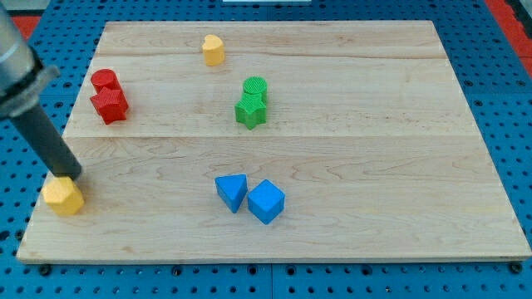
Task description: Push the yellow heart closer to the yellow hexagon
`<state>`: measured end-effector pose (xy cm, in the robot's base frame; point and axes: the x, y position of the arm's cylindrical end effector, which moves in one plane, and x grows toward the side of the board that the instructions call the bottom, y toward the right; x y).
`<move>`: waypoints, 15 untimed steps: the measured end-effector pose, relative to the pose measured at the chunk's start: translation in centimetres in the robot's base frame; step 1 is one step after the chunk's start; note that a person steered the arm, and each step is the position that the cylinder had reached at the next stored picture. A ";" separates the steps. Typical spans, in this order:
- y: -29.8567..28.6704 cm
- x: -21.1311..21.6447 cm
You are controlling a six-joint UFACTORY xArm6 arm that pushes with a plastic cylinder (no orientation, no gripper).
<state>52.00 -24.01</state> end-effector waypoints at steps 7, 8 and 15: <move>13.2 -24.4; 10.6 -23.8; 6.9 -14.7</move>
<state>37.33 -17.08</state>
